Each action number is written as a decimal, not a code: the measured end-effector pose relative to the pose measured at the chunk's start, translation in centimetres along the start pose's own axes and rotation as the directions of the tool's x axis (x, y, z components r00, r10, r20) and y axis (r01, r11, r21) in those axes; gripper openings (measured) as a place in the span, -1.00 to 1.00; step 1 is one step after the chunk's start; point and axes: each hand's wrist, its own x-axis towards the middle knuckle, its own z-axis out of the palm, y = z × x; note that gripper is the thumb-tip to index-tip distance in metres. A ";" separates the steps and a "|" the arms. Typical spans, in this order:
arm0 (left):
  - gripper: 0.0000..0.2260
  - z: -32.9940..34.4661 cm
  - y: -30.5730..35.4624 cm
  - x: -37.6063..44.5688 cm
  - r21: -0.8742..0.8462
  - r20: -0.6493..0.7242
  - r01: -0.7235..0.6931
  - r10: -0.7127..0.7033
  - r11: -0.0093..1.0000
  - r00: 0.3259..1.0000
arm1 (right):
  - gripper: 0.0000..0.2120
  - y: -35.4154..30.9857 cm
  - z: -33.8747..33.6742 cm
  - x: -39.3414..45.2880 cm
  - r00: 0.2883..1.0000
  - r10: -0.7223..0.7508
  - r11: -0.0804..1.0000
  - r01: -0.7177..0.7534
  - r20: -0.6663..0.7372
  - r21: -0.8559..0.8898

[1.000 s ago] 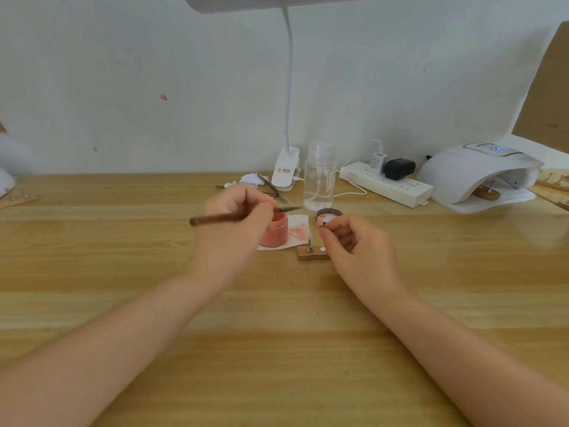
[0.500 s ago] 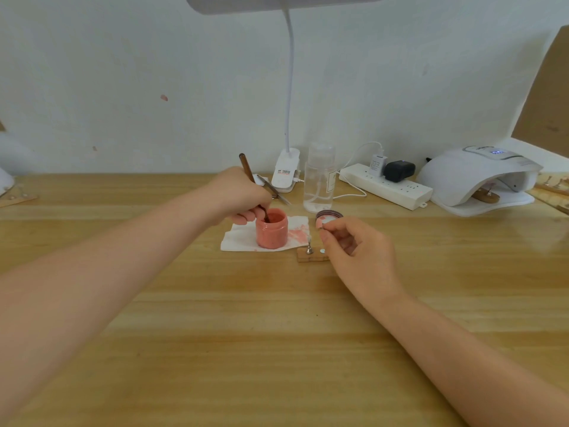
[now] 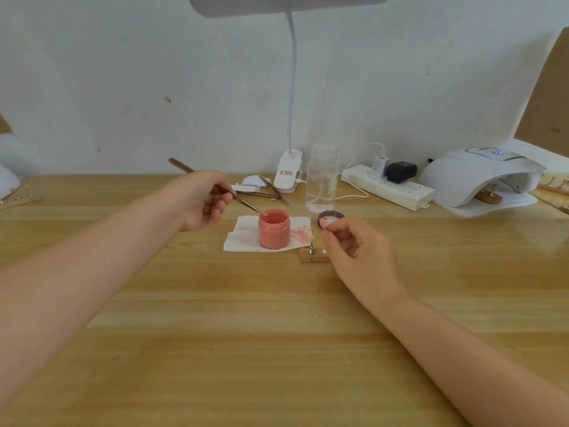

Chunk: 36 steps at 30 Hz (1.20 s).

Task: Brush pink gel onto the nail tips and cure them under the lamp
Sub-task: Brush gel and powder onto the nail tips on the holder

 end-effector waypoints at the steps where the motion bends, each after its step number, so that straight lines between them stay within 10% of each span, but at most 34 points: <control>1: -0.87 -0.2 -0.2 0.0 -0.016 0.008 0.017 -0.017 1.000 1.000 | -0.84 0.0 0.0 0.0 1.000 0.004 1.000 -0.004 -0.002 -0.003; 36: -0.88 -1.6 -2.5 0.6 -0.184 0.082 0.073 -0.059 0.980 0.995 | -0.79 0.2 -0.1 0.1 1.000 -0.008 1.000 0.008 0.021 0.014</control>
